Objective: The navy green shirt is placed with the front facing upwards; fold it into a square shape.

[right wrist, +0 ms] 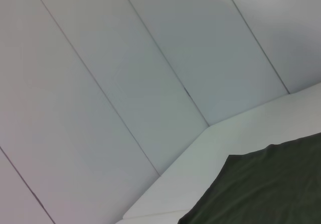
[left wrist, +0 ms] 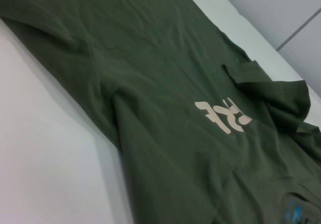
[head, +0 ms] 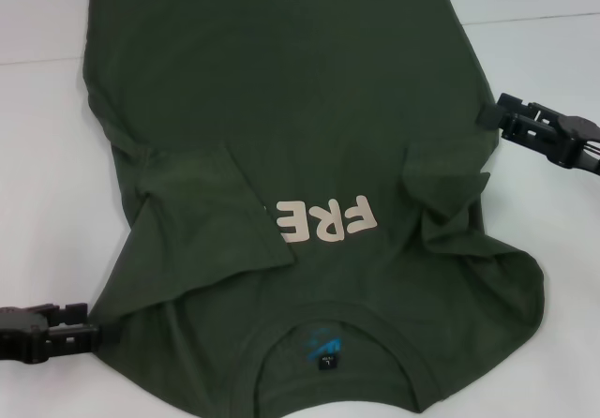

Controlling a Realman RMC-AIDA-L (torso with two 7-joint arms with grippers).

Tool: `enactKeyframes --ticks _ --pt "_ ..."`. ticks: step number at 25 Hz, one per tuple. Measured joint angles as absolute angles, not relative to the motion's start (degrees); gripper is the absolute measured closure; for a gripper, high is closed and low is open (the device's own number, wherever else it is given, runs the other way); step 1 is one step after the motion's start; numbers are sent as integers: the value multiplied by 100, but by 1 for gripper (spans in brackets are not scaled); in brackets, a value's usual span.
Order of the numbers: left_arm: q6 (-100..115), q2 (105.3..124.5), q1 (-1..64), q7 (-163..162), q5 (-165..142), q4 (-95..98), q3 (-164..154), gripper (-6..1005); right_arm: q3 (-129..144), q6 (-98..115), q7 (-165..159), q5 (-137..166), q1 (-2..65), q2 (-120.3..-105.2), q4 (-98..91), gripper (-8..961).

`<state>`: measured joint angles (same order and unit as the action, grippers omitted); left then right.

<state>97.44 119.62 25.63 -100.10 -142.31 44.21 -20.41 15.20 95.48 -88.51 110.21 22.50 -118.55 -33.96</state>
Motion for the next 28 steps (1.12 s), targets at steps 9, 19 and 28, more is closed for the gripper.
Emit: enactKeyframes --ticks 9,19,28 --pt "9496 11942 2600 -10153 -14334 4377 -2036 113 1520 9523 -8851 11021 2224 -11838 -3352 162" --pt "9399 11926 2619 -10320 -14507 4359 -2048 116 1520 9497 -8851 11021 2272 -11808 -3339 162" --pt "9394 11926 2668 -10399 -14614 4310 -2111 119 1520 9471 -8851 11021 2328 -11802 -3340 163"
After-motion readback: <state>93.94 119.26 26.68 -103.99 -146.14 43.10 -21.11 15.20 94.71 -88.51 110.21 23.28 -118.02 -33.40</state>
